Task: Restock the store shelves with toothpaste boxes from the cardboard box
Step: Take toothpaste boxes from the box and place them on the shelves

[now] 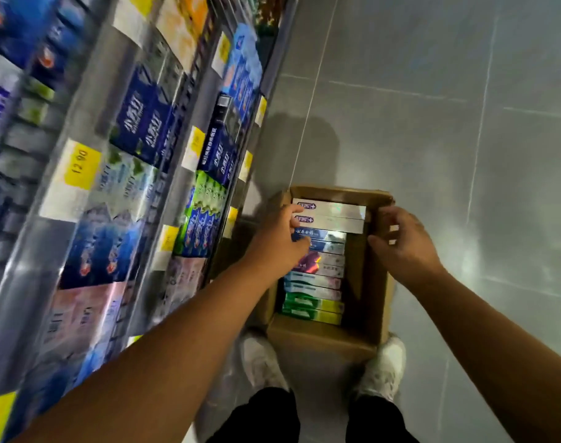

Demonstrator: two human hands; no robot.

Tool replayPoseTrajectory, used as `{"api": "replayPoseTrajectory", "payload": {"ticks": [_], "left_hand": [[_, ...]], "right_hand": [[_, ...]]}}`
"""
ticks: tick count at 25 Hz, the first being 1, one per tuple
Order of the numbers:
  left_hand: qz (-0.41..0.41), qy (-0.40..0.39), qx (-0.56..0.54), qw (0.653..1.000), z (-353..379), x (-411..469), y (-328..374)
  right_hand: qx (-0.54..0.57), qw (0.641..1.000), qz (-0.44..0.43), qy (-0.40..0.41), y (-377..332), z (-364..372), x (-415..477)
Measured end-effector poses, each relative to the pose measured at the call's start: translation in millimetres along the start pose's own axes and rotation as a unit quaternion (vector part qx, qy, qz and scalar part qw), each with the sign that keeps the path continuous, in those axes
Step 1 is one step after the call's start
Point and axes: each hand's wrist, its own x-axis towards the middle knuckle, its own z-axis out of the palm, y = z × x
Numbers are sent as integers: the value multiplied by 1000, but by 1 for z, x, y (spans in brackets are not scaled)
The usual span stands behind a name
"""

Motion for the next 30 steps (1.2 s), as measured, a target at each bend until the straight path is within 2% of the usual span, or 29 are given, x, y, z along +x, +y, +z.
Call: {"api": "replayPoseTrajectory", "payload": {"ticks": [4,9,16,20,23,26,30], "left_hand": [[-17,-29,27,999,58,67,-55],[-66,-22,48,996,116,144,-120],[-102,16,-52,993,159,222,-166],[-113,28,-60,991,175,249,-177],[-137,45,52,988,194,252,-174],[-124,65,208,968,206,247,-174],[-86,91,253,959,214,242,-184]], "right_hand": [[-26,999,9,-30,68,55,65],[-67,993,84,-42,133,111,138],[-10,985,172,-18,195,160,221],[81,975,209,-3,214,176,247],[160,961,225,6,220,183,258],[206,951,228,11,224,187,263],[272,931,241,2,224,187,264]]}}
